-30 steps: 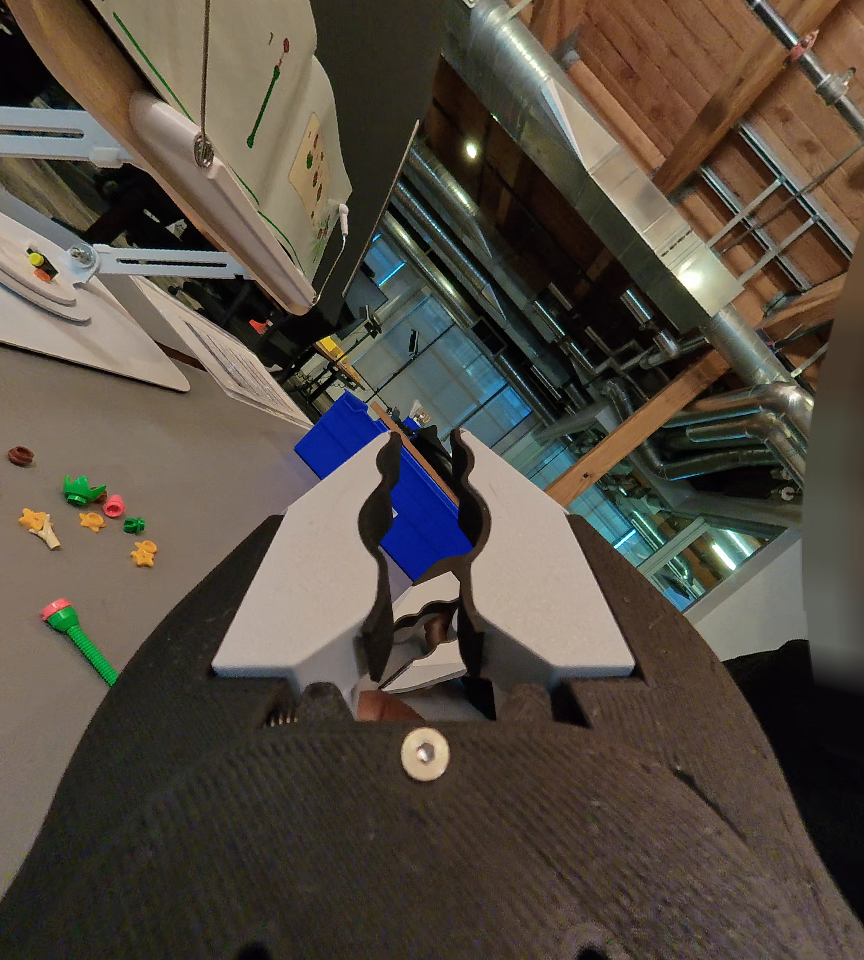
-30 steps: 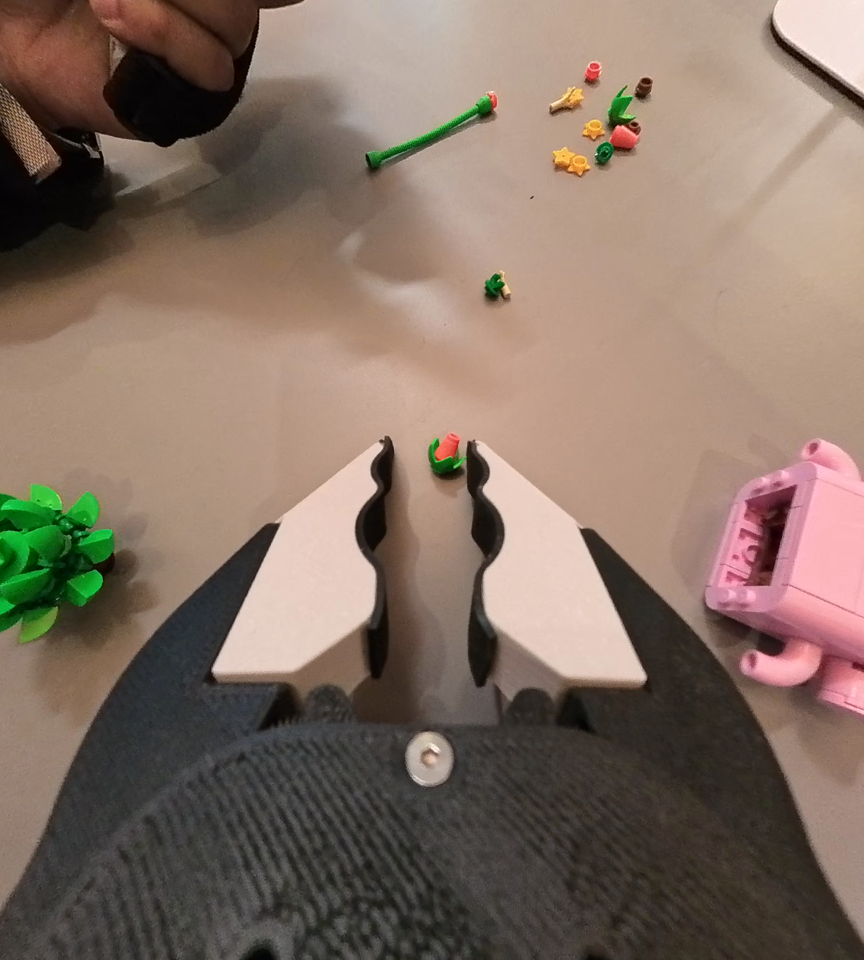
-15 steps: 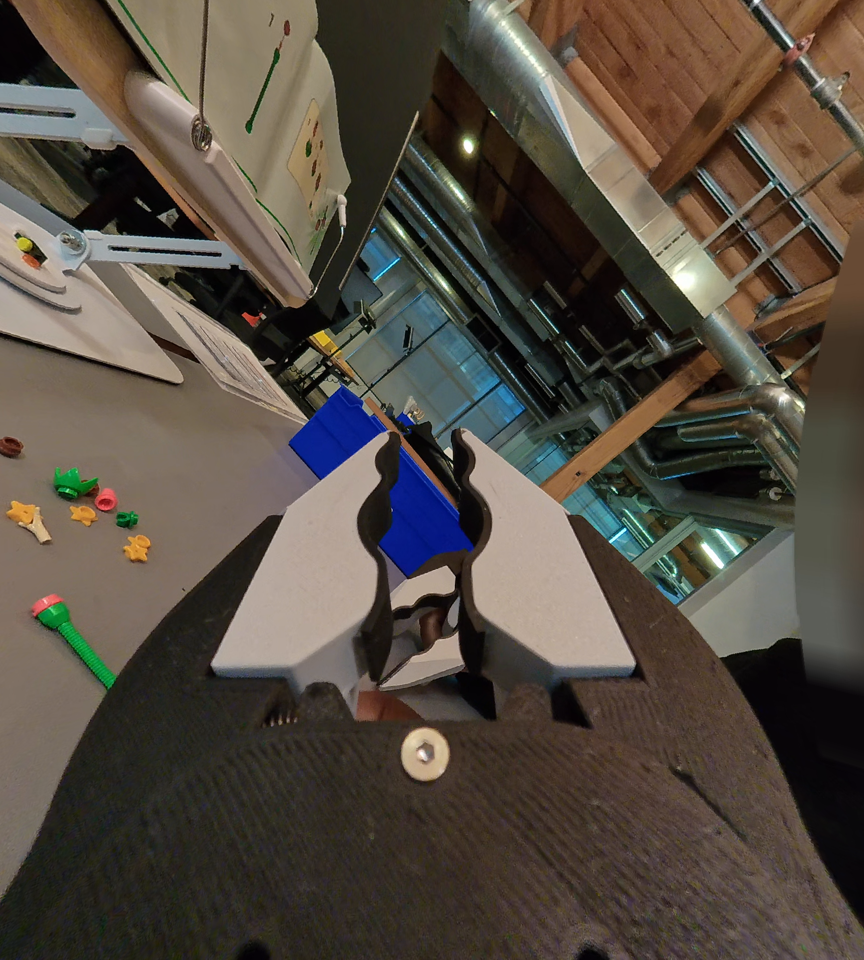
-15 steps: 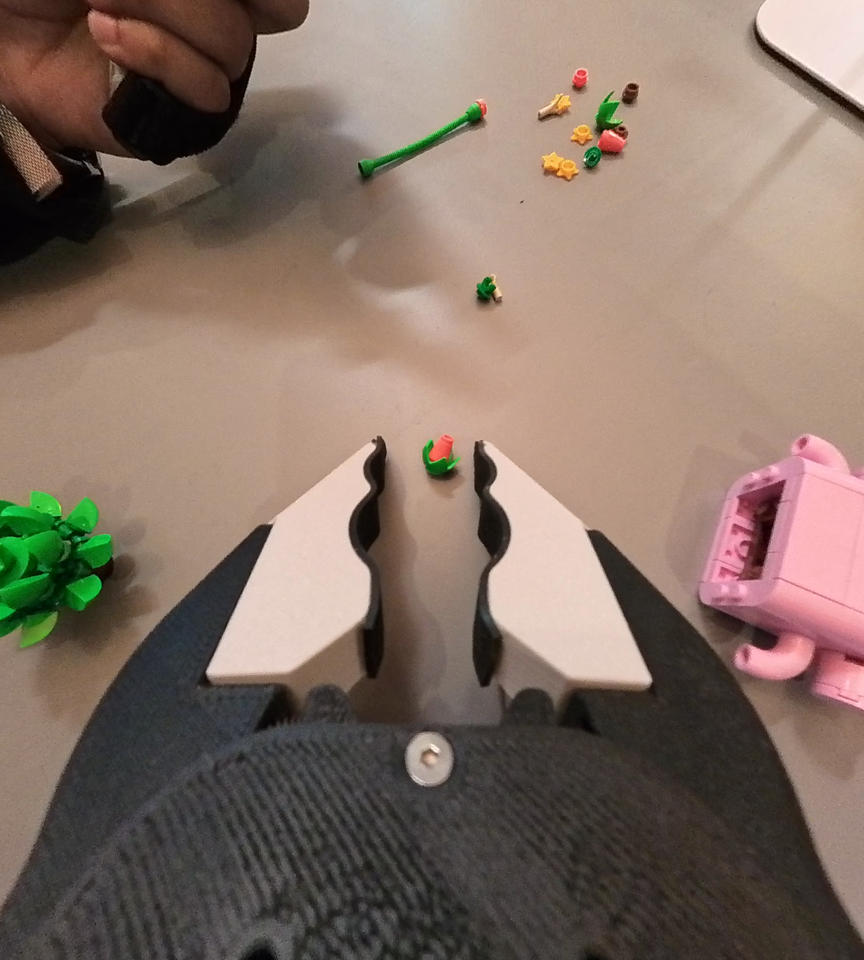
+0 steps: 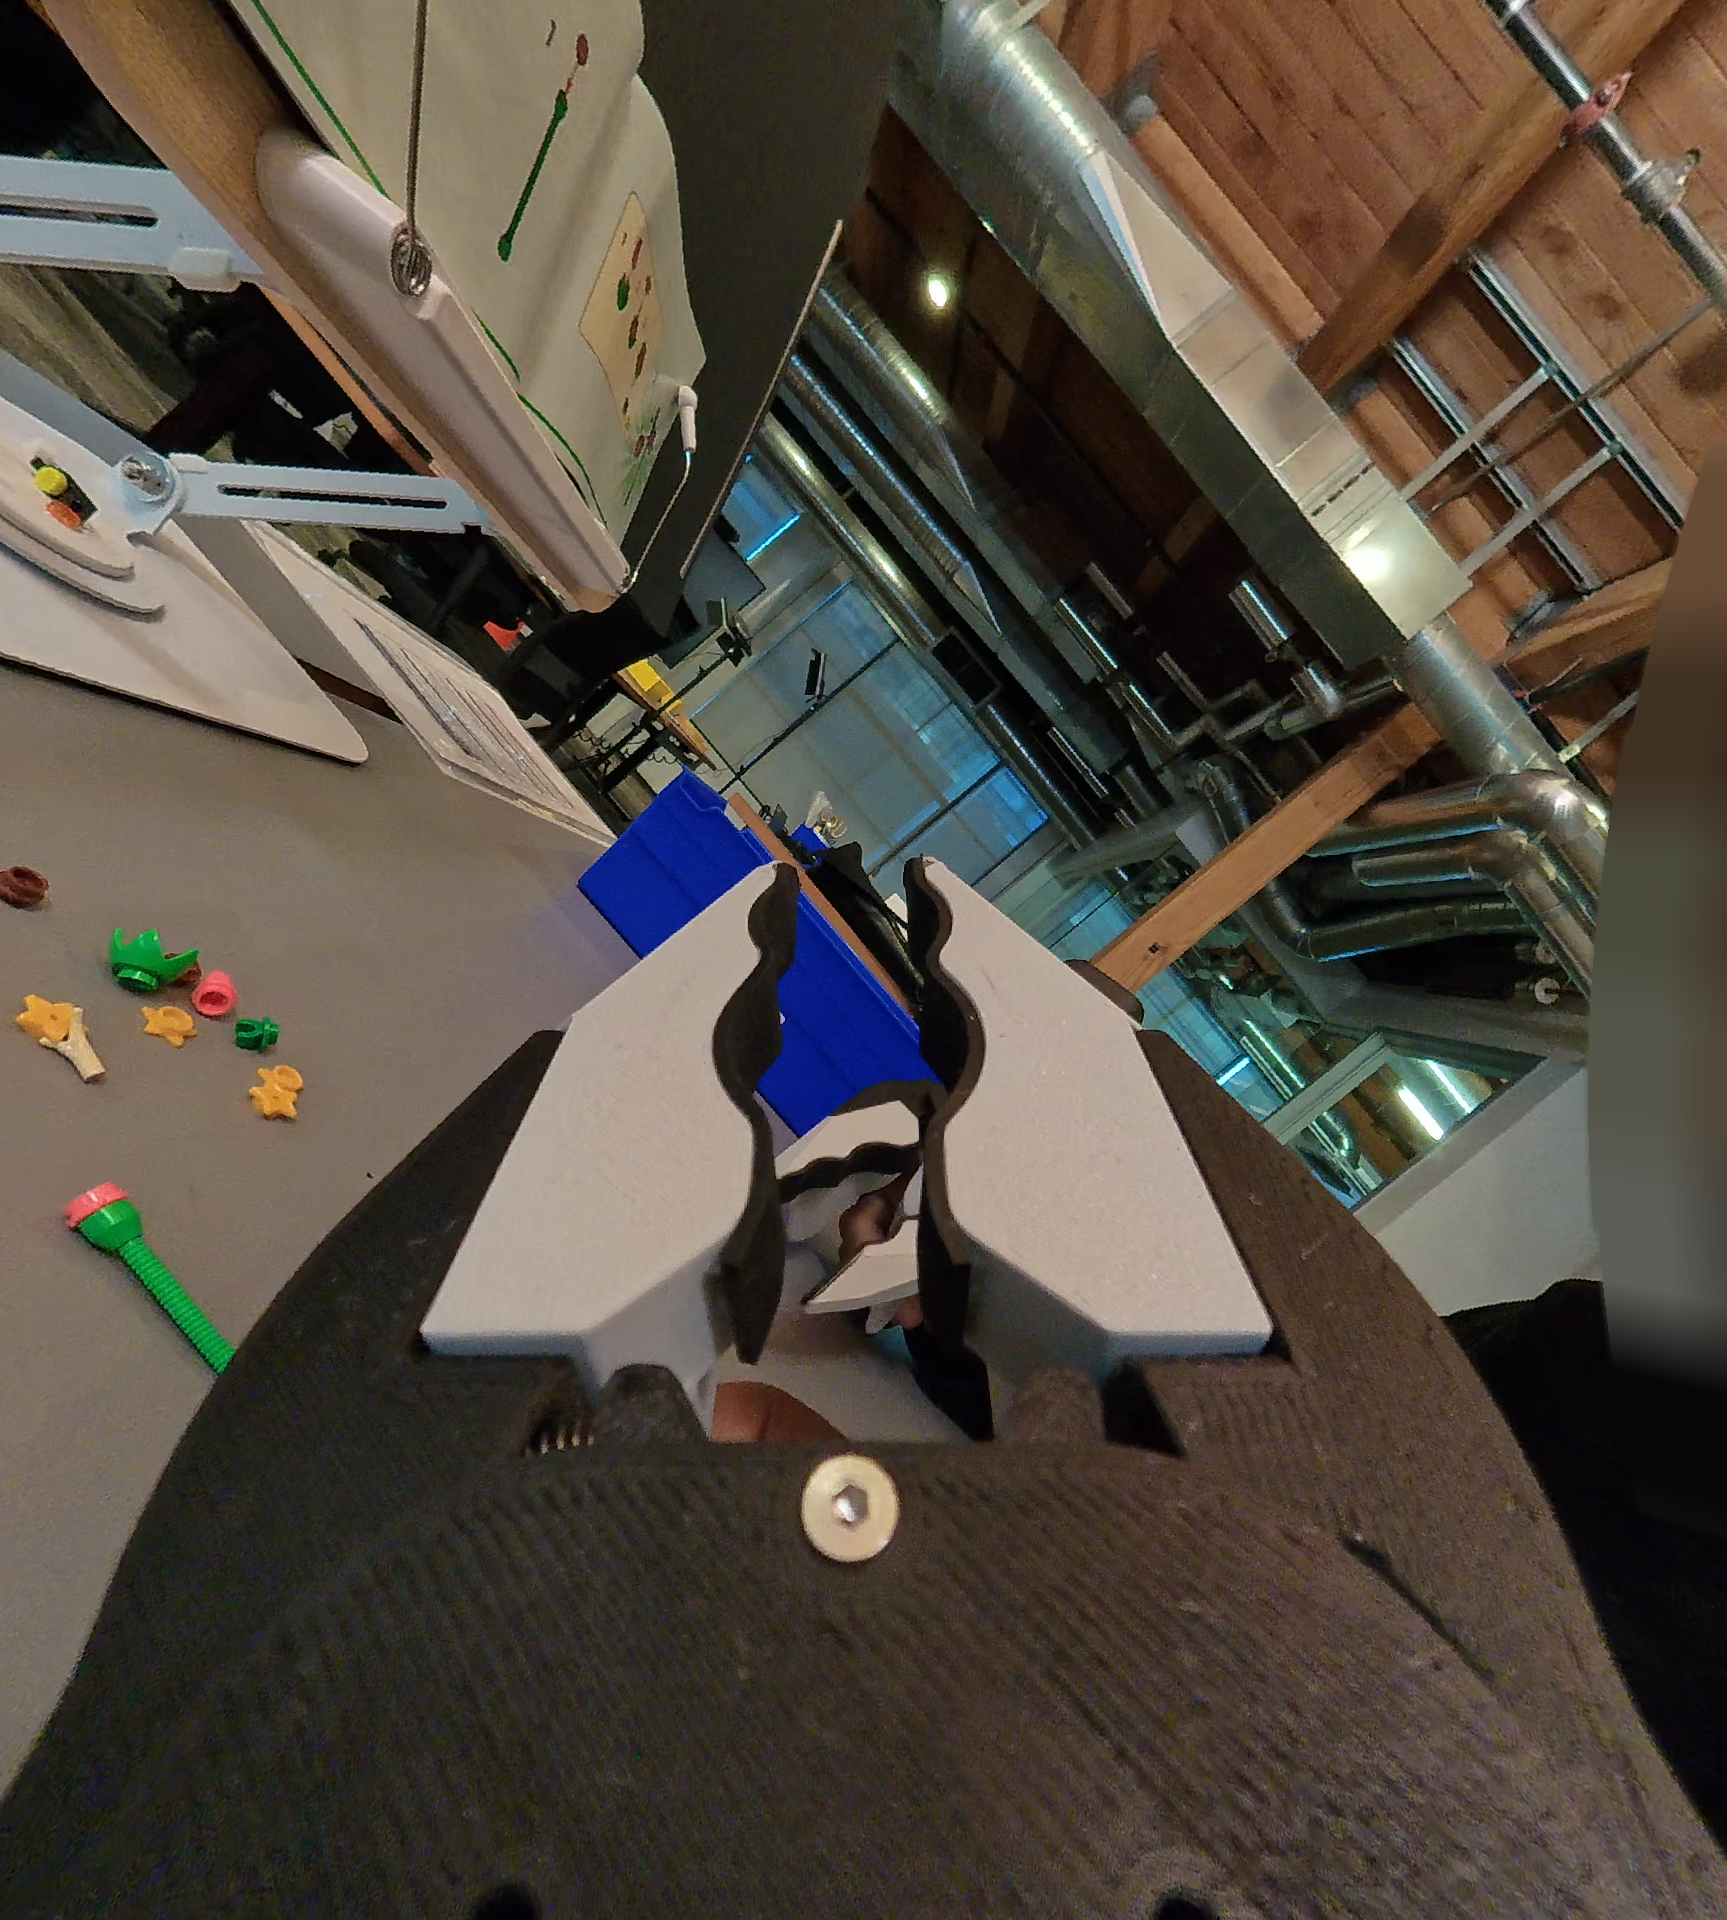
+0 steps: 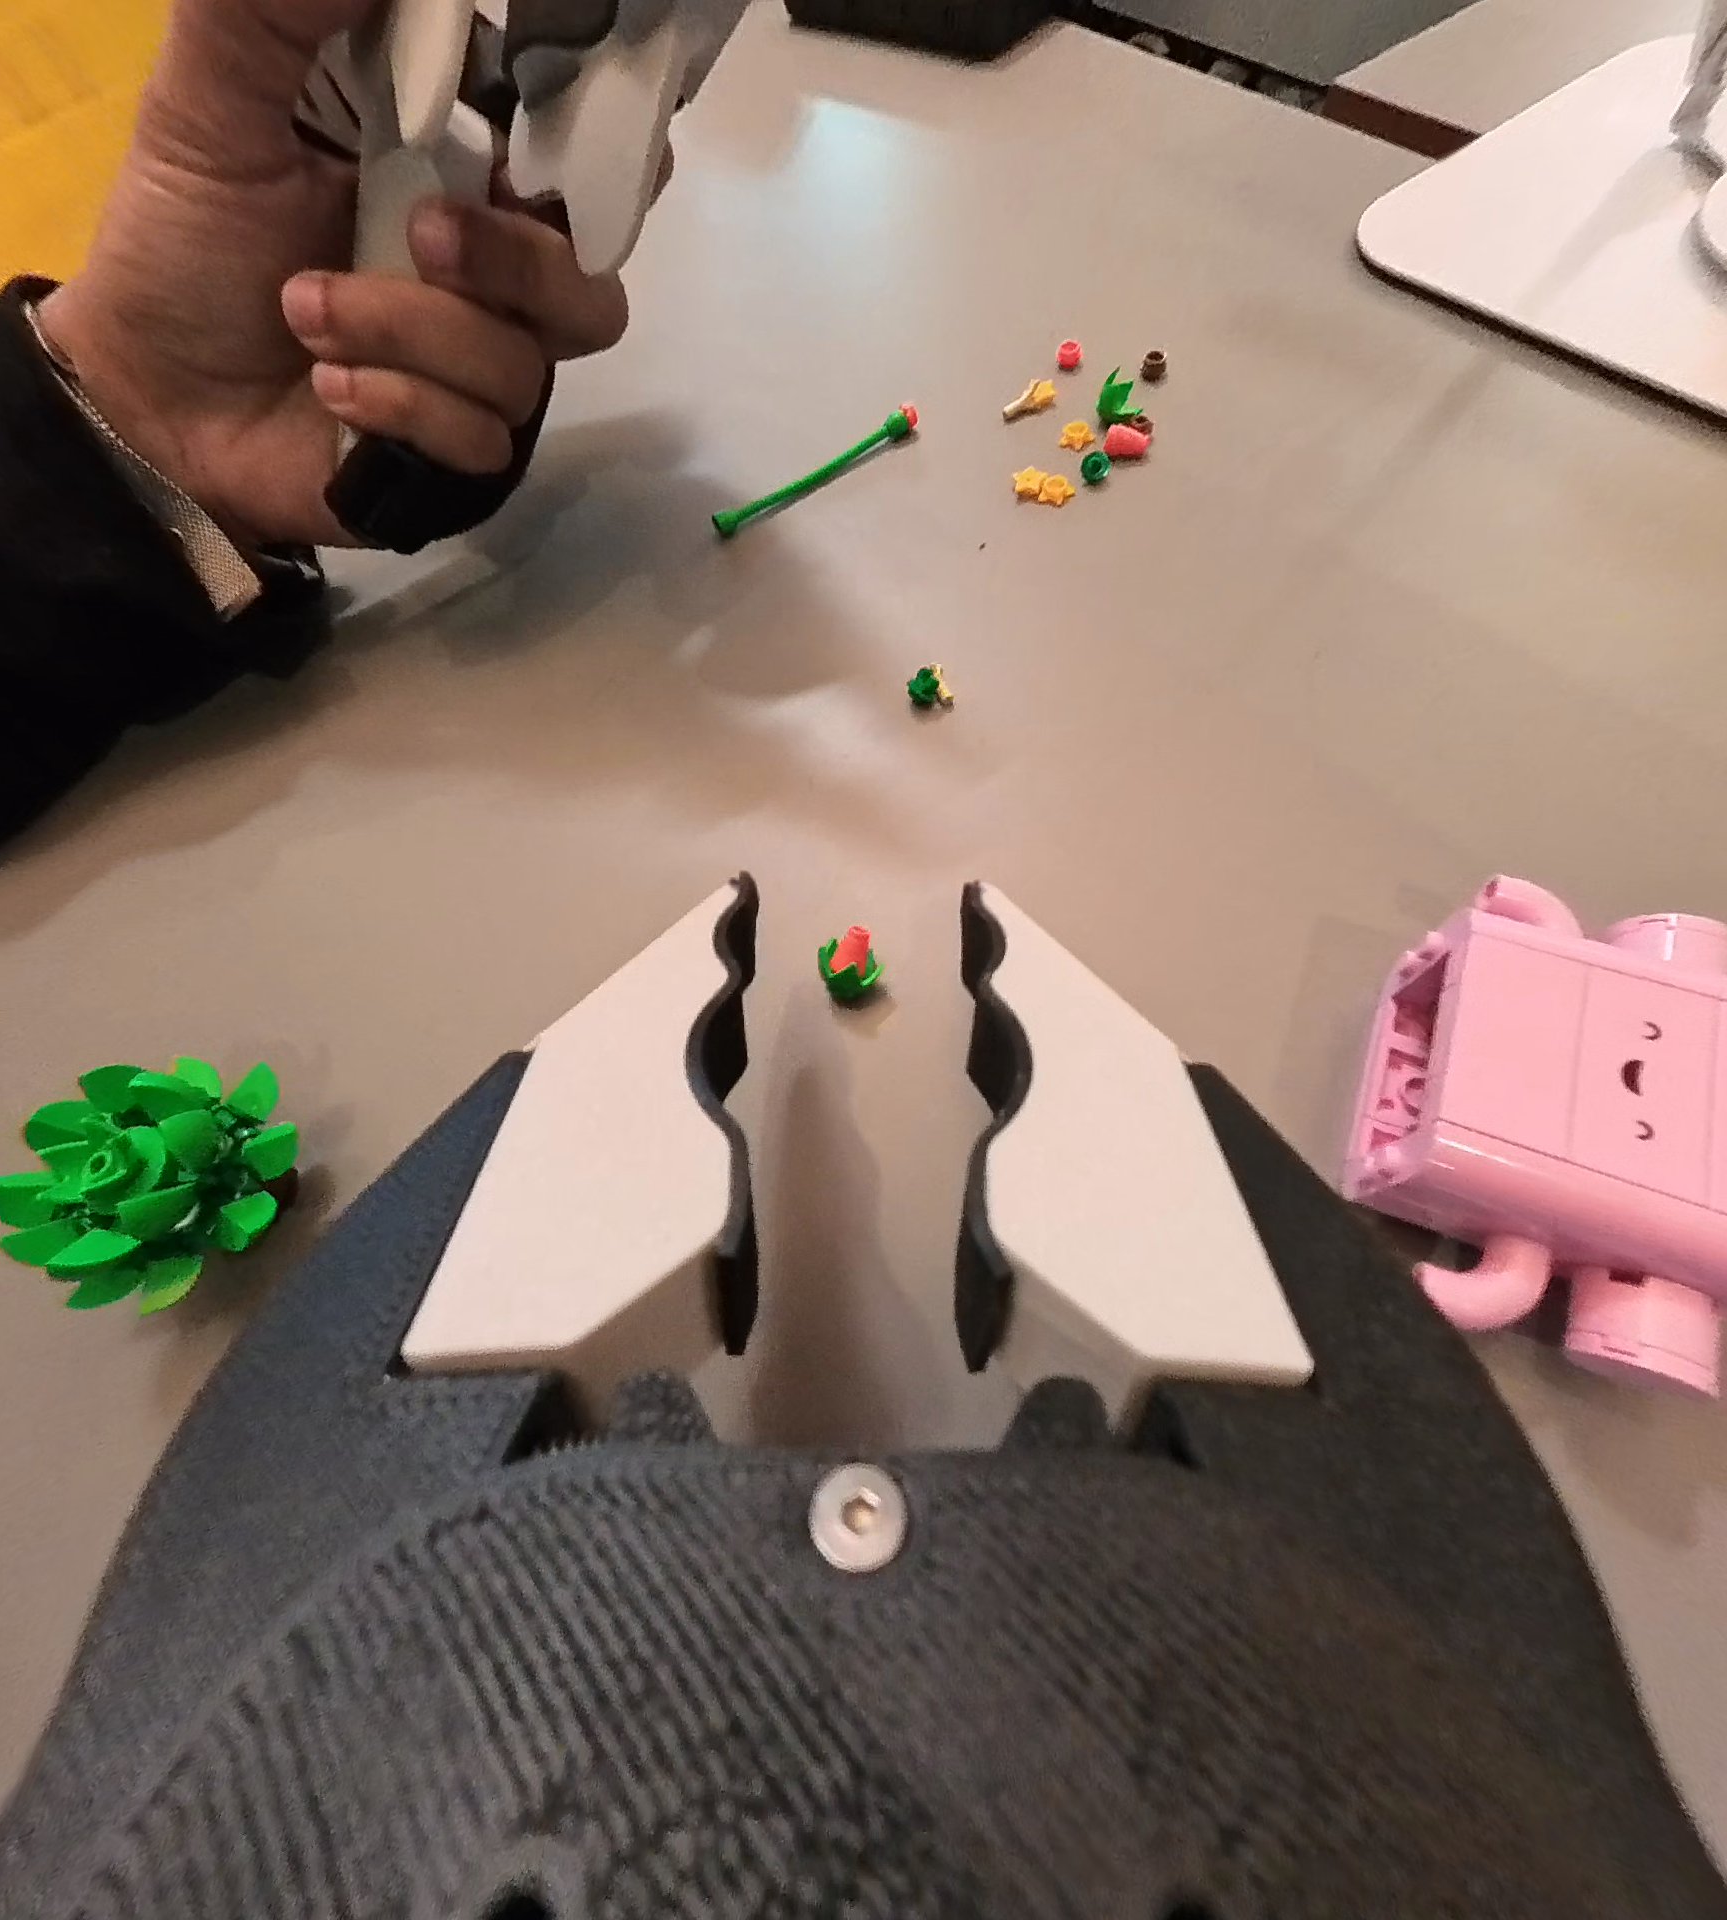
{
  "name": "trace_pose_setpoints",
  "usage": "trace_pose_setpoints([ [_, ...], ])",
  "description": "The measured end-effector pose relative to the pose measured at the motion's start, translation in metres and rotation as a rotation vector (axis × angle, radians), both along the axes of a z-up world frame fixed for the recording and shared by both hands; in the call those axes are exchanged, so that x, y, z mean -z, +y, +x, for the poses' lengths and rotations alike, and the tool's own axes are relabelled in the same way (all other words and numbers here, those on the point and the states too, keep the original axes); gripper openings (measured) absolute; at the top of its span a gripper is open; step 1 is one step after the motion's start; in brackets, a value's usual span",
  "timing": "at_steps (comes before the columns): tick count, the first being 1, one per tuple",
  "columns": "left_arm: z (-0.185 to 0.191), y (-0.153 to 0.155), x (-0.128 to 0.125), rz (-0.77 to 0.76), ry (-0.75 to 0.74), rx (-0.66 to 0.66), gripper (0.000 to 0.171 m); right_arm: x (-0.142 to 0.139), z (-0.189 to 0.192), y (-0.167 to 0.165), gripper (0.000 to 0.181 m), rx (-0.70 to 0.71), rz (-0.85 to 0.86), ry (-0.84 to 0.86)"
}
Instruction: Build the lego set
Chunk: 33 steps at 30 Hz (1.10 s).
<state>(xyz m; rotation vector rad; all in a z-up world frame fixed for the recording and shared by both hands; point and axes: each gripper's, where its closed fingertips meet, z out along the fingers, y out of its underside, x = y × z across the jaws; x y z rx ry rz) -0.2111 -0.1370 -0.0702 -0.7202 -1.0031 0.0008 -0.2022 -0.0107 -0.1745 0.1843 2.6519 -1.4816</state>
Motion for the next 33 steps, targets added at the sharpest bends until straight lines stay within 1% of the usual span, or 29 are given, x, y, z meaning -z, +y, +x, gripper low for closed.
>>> trace_pose_setpoints([
  [10, 0.000, 0.000, 0.001, 0.001, -0.003, 0.003, 0.021, -0.007, -0.002, 0.000, 0.040, 0.007, -0.044, 0.008],
  [12, 0.000, 0.000, 0.000, 0.002, -0.002, 0.004, 0.021, -0.015, -0.005, 0.000, 0.039, 0.023, -0.092, 0.005],
  [16, 0.000, 0.000, 0.000, 0.003, -0.003, 0.004, 0.021, -0.039, -0.020, 0.005, 0.037, 0.087, -0.249, -0.015],
  [19, 0.000, 0.001, 0.000, 0.004, -0.003, 0.006, 0.021, -0.045, -0.026, 0.010, 0.034, 0.102, -0.293, -0.064],
  [22, 0.000, 0.001, 0.001, 0.005, -0.005, 0.009, 0.021, -0.037, -0.016, 0.007, 0.029, 0.035, -0.242, -0.112],
  [24, 0.000, 0.001, 0.001, 0.006, -0.005, 0.008, 0.021, -0.032, -0.009, 0.006, 0.024, -0.008, -0.202, -0.115],
  [29, -0.001, 0.001, 0.001, 0.006, -0.006, 0.009, 0.022, -0.013, 0.002, 0.004, 0.019, -0.058, -0.082, -0.048],
  [33, -0.001, 0.002, 0.001, 0.009, -0.009, 0.014, 0.022, 0.003, 0.006, 0.006, 0.005, -0.092, 0.019, 0.044],
])
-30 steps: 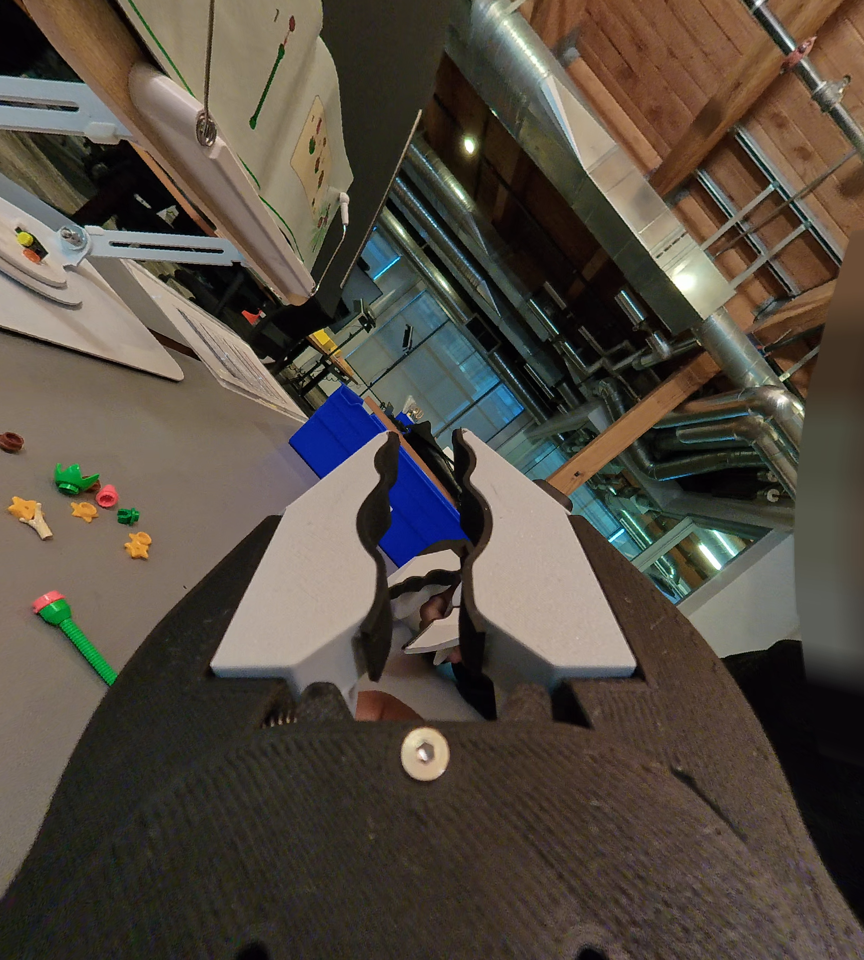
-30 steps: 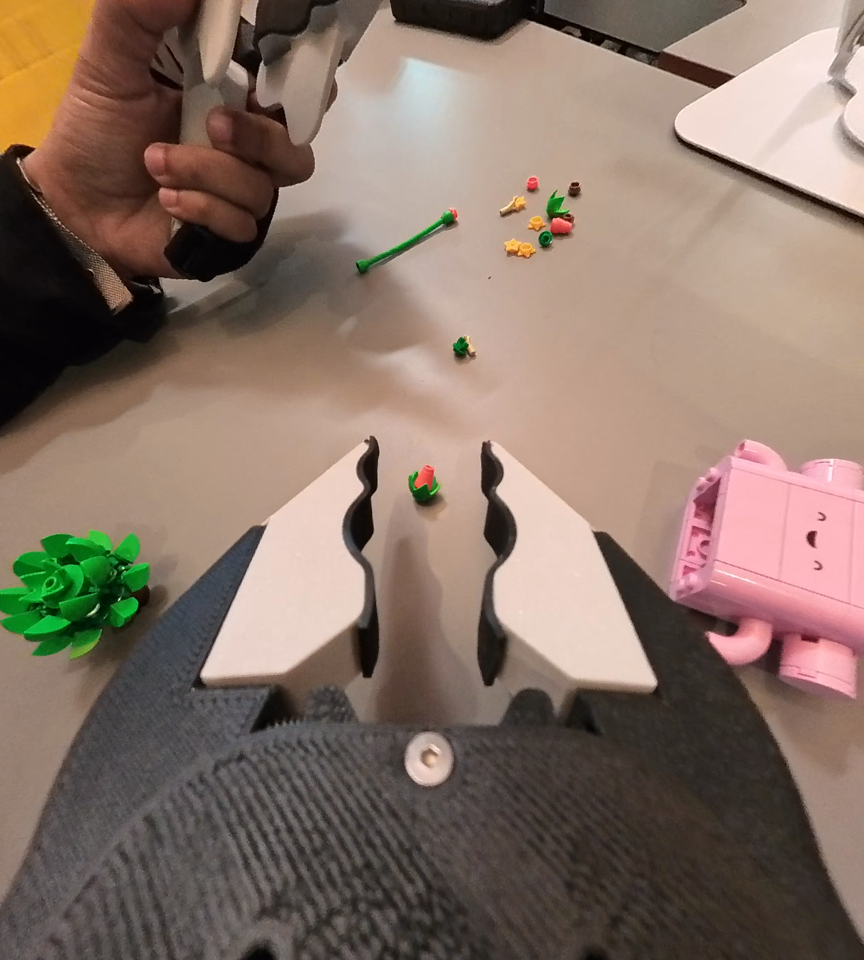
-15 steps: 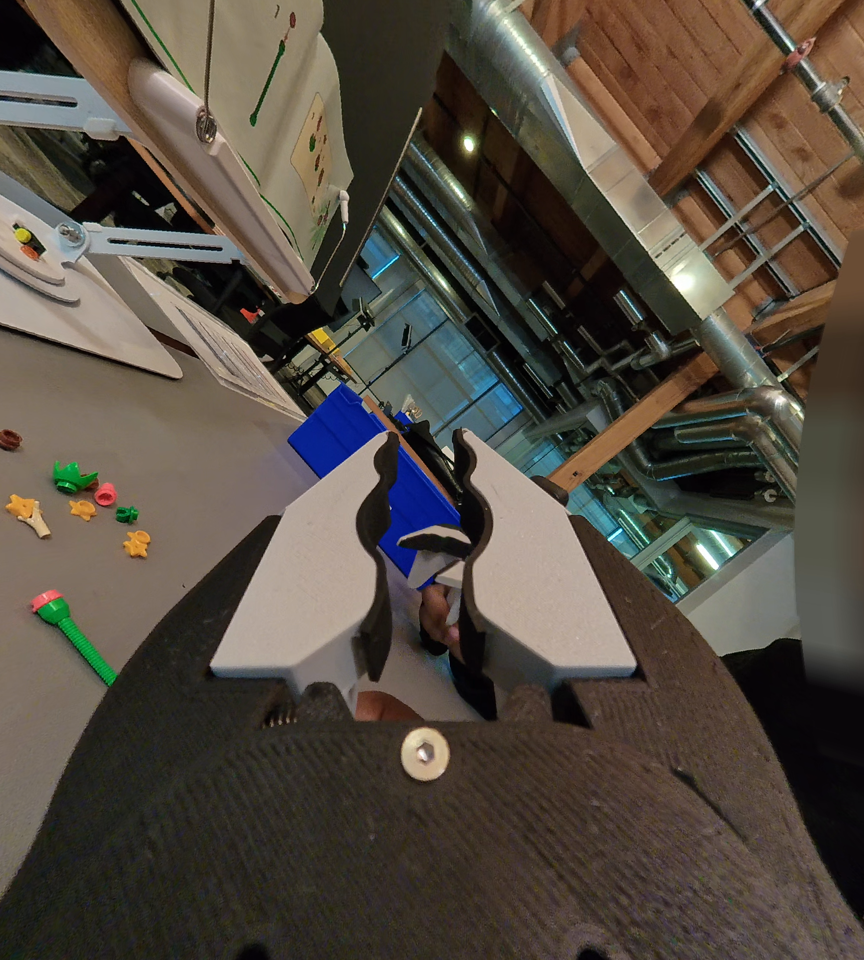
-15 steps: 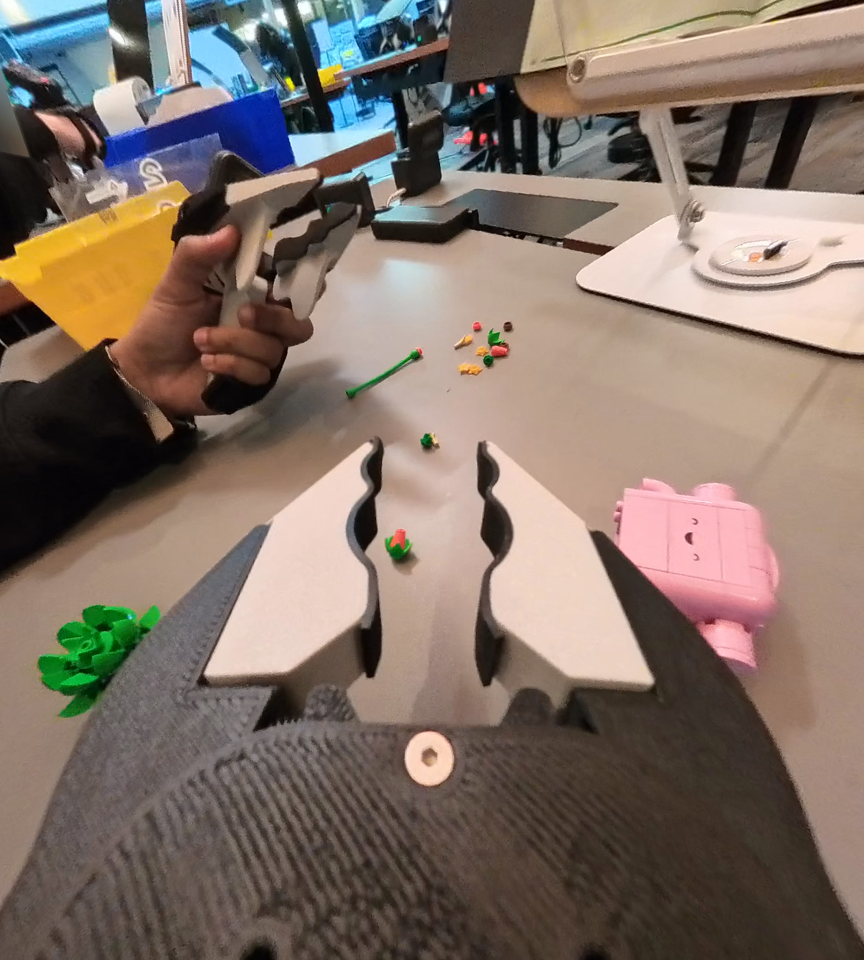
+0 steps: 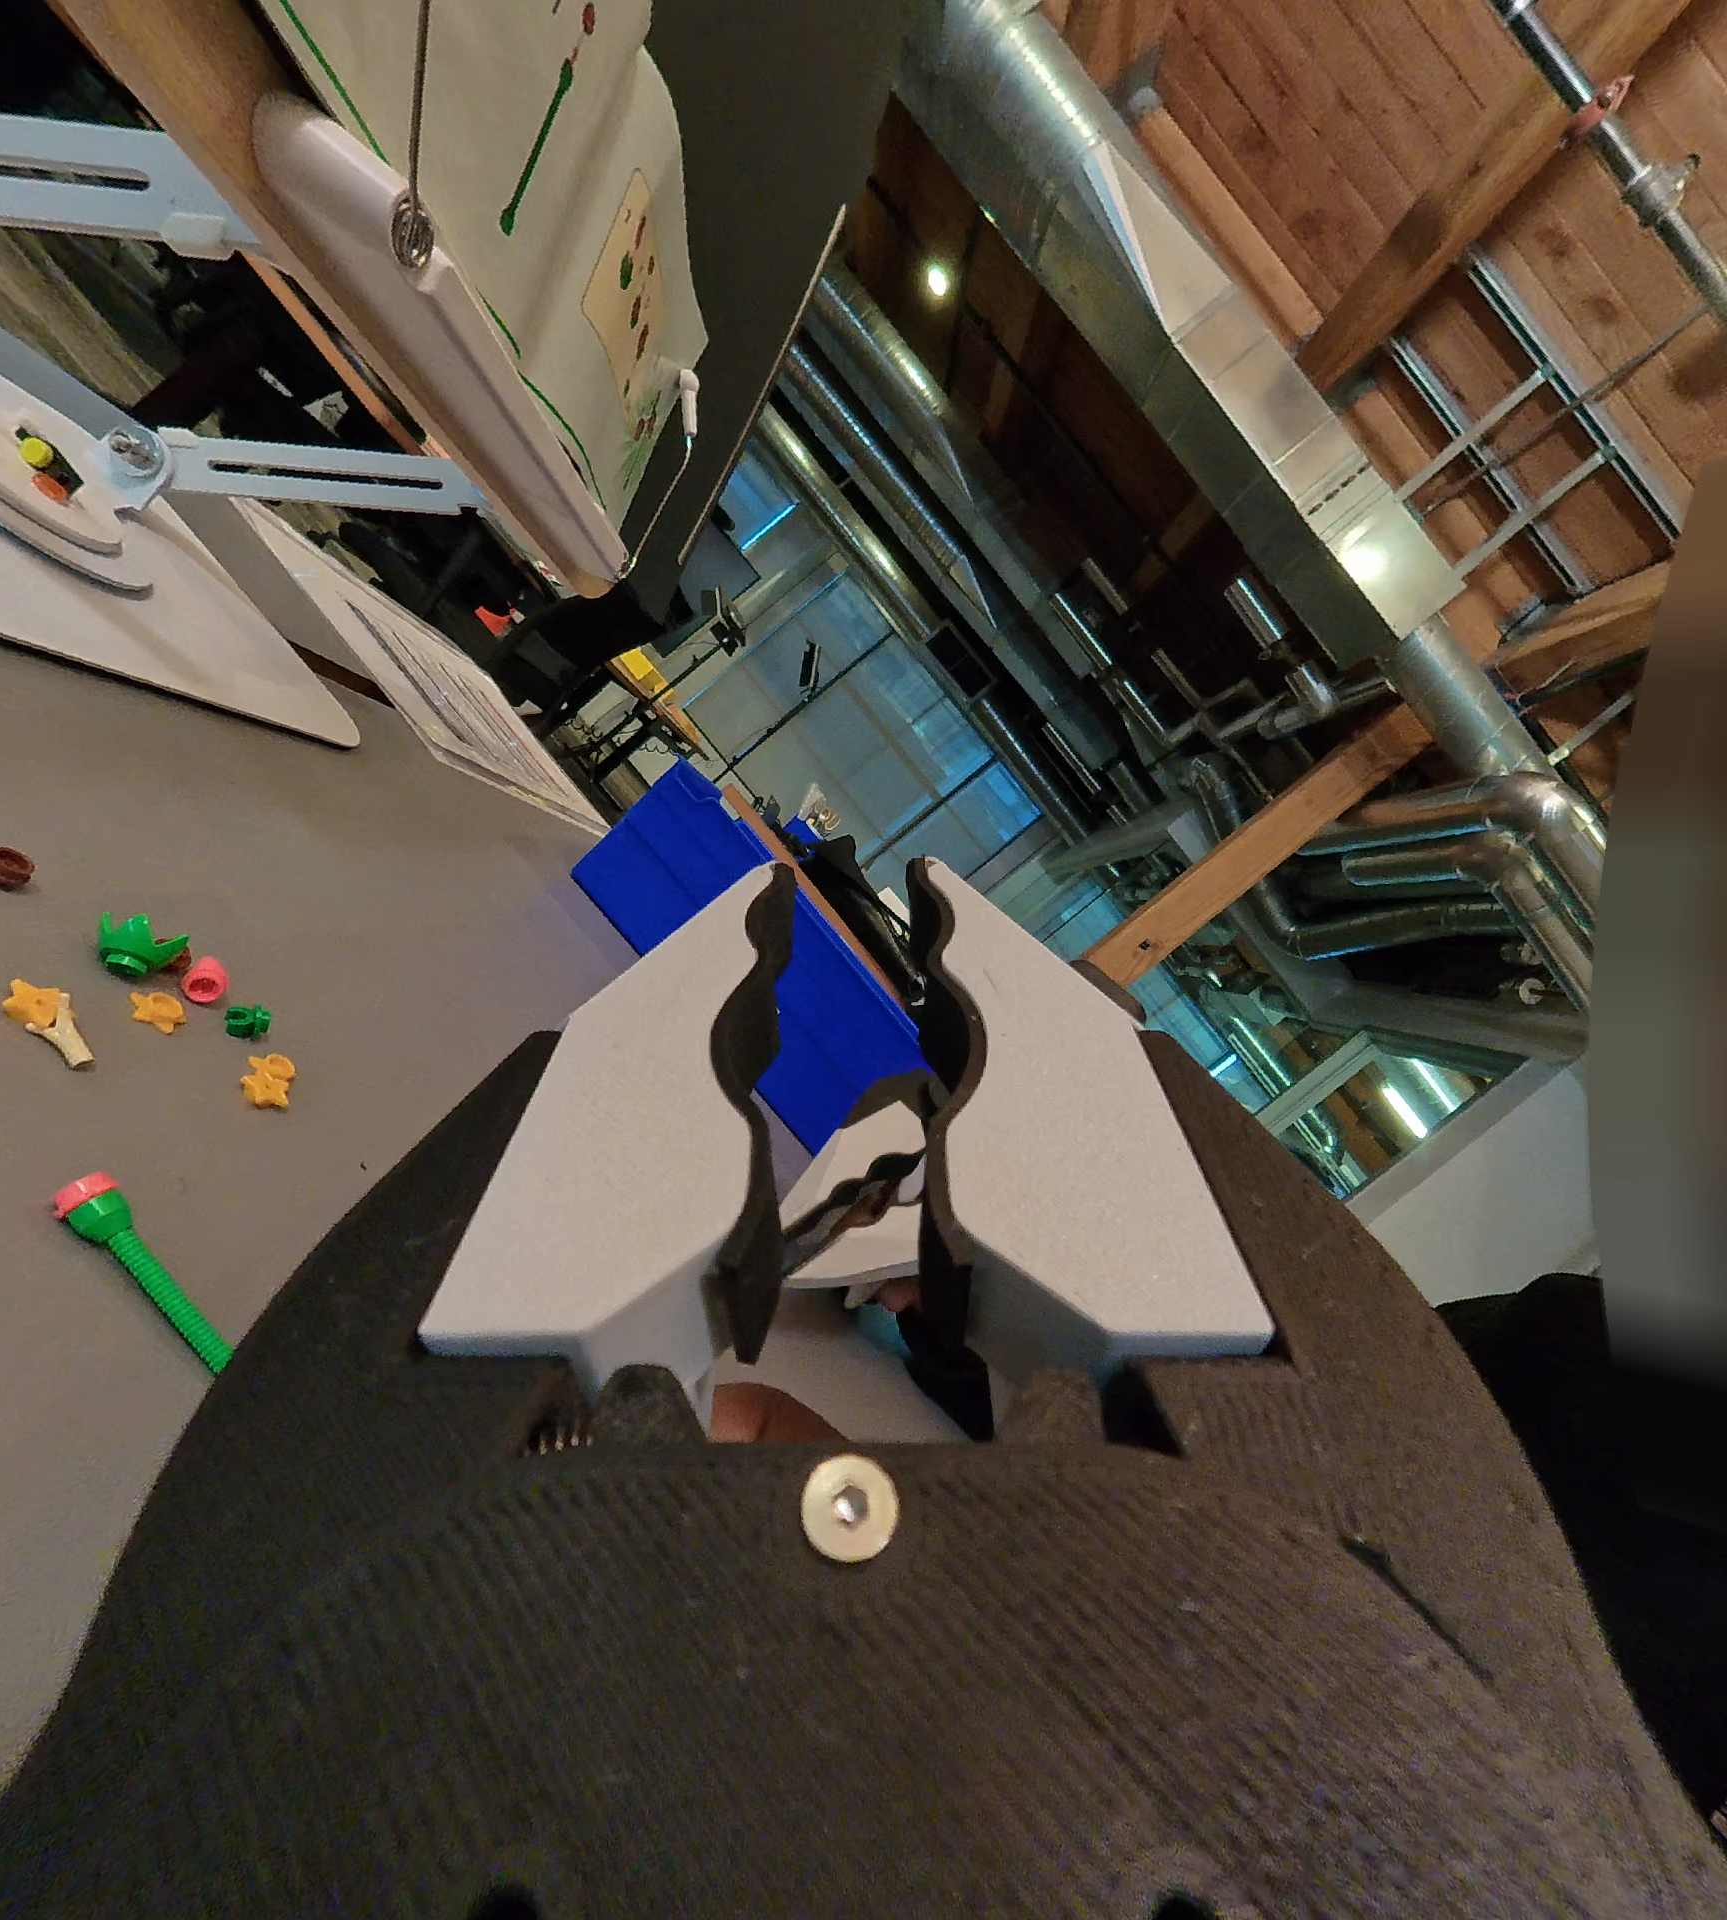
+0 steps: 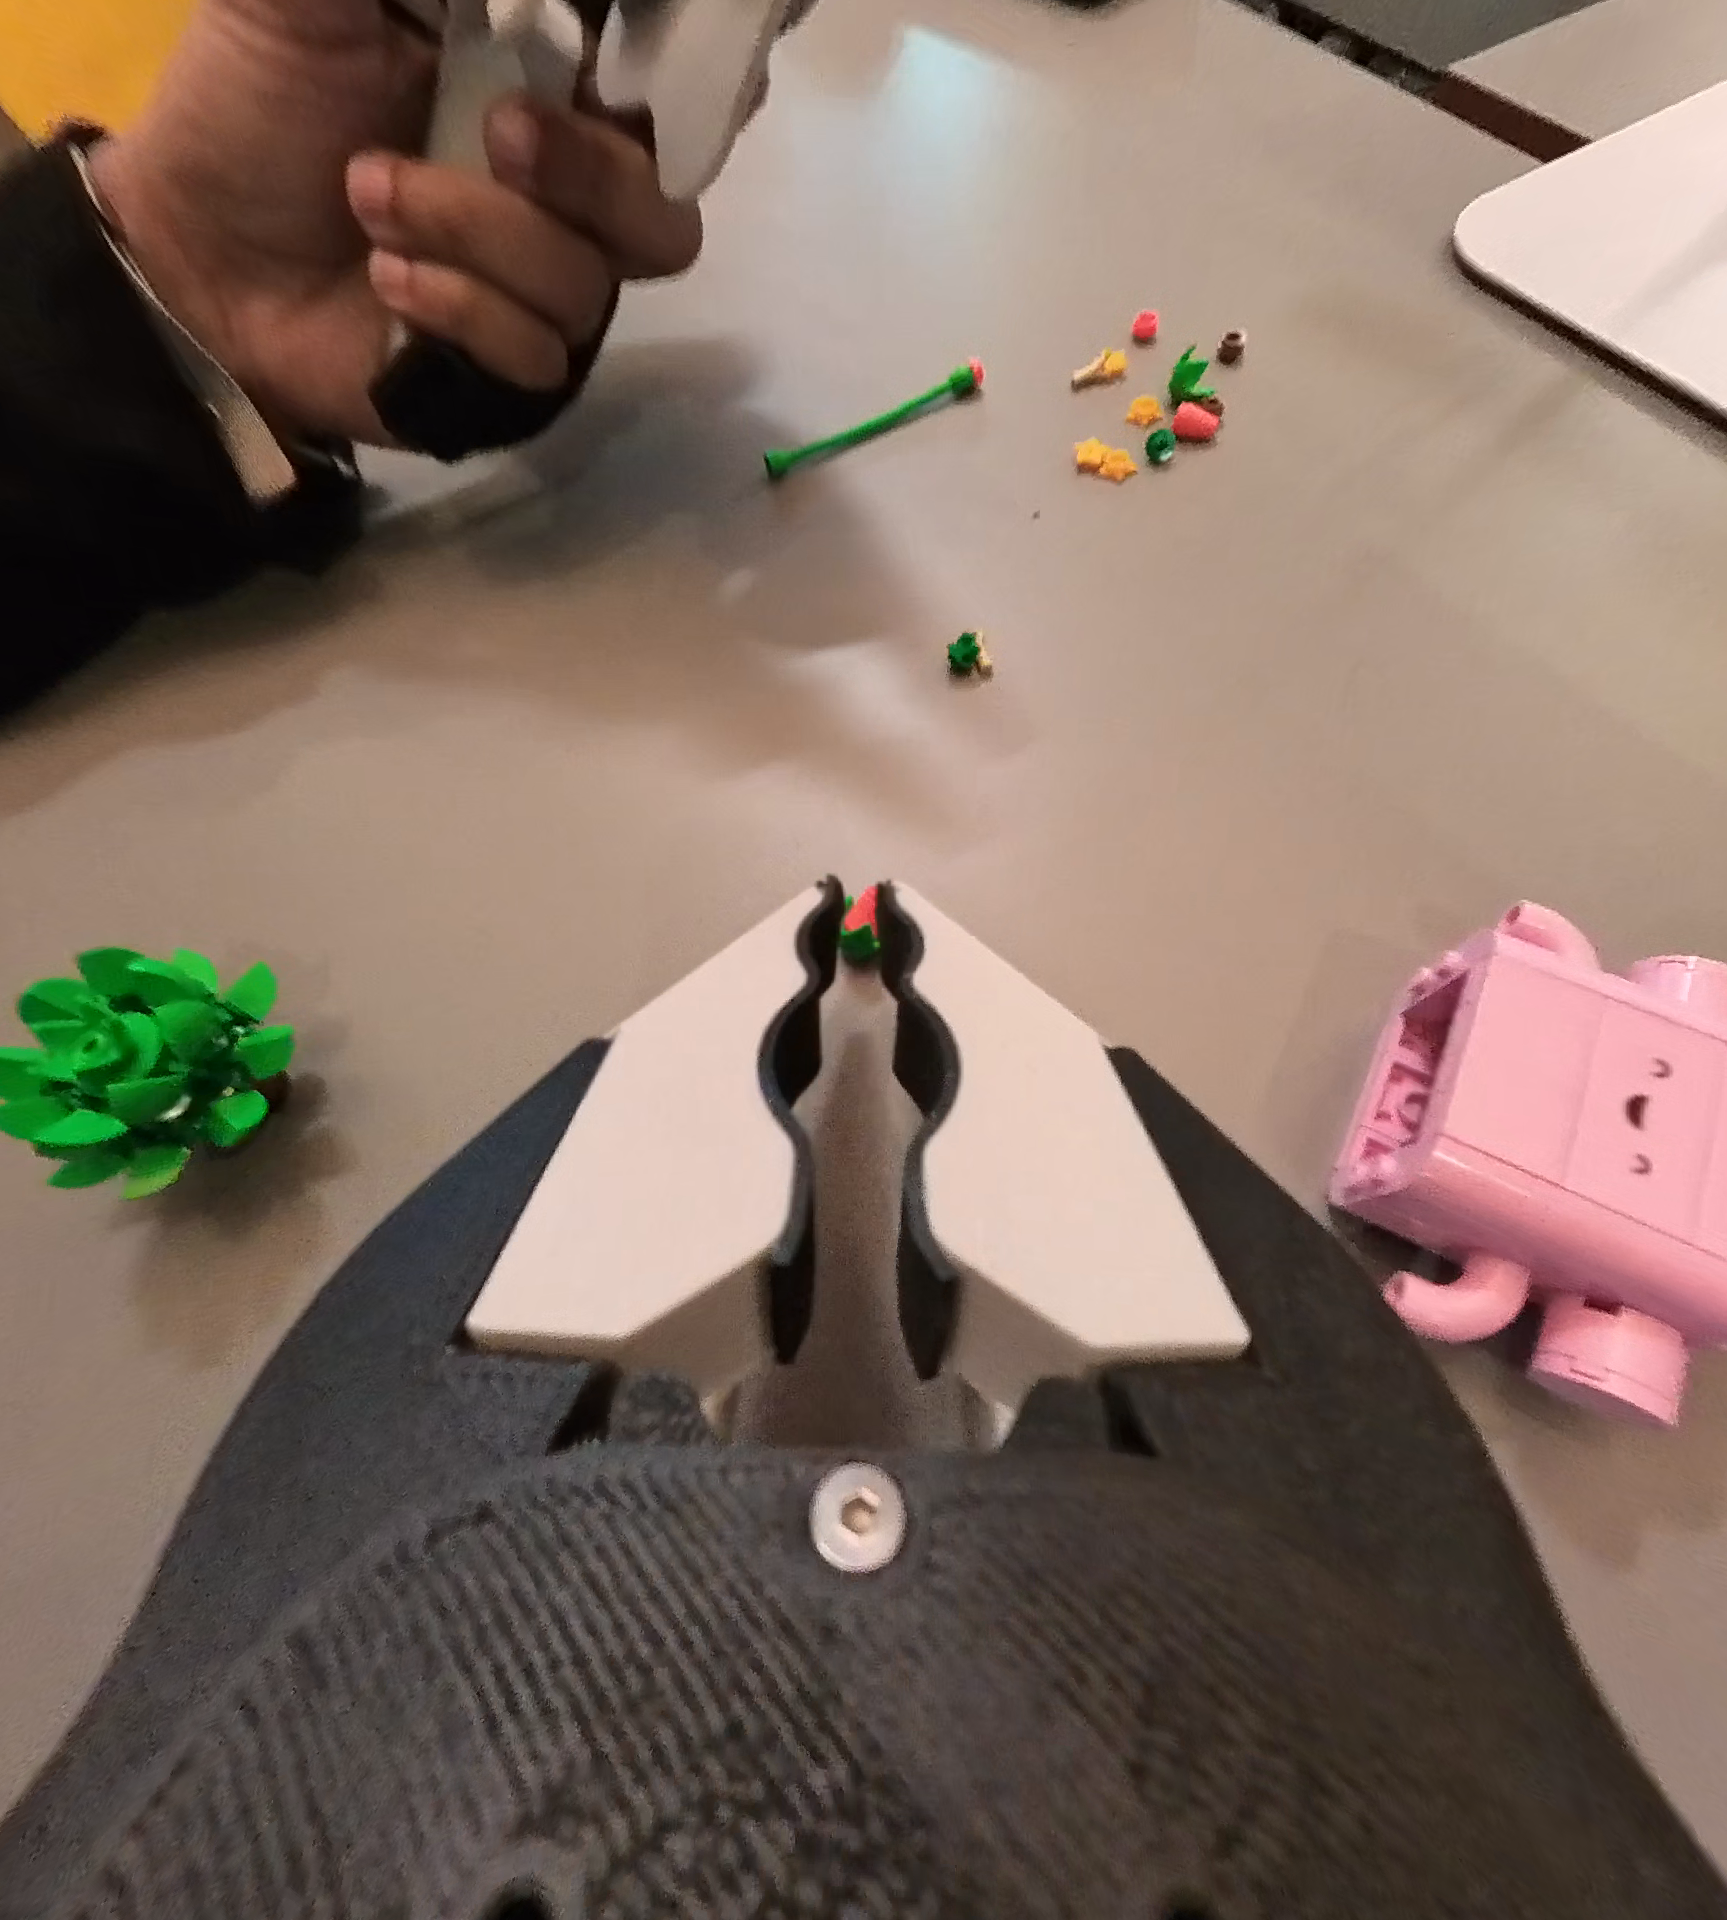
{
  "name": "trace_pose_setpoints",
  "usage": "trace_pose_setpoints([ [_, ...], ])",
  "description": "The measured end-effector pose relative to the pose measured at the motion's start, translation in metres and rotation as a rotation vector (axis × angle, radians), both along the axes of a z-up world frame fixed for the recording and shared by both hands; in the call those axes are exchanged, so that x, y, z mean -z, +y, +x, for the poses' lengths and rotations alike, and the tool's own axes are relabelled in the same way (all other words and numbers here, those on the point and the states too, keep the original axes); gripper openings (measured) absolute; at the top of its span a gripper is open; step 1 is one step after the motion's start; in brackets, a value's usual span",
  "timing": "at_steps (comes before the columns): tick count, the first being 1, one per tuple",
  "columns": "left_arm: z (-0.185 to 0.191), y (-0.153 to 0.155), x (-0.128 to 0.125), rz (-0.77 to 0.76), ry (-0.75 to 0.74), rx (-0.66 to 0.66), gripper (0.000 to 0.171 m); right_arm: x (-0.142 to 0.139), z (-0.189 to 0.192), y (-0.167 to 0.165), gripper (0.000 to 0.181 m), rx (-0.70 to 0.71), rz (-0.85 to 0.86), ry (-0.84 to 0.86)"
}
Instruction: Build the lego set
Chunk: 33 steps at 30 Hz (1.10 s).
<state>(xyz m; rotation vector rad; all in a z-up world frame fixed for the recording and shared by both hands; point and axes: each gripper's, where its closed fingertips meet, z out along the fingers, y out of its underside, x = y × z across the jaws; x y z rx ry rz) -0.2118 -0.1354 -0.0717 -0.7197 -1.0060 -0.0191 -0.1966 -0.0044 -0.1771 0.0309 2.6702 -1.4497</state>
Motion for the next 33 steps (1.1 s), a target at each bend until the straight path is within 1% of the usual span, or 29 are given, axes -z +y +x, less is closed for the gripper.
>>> trace_pose_setpoints([
  [2, 0.000, 0.001, 0.000, 0.002, -0.001, 0.004, 0.023, 0.004, 0.001, 0.000, 0.002, -0.008, 0.023, 0.029],
  [19, 0.000, 0.002, 0.000, -0.001, -0.003, 0.008, 0.024, 0.012, 0.005, 0.002, 0.000, -0.036, 0.076, 0.022],
  [27, 0.000, 0.002, 0.000, 0.002, -0.004, 0.009, 0.024, 0.017, 0.009, 0.002, 0.000, -0.059, 0.100, 0.051],
  [33, 0.000, 0.002, 0.000, 0.004, -0.005, 0.010, 0.024, 0.012, 0.009, 0.001, 0.000, -0.060, 0.069, 0.066],
])
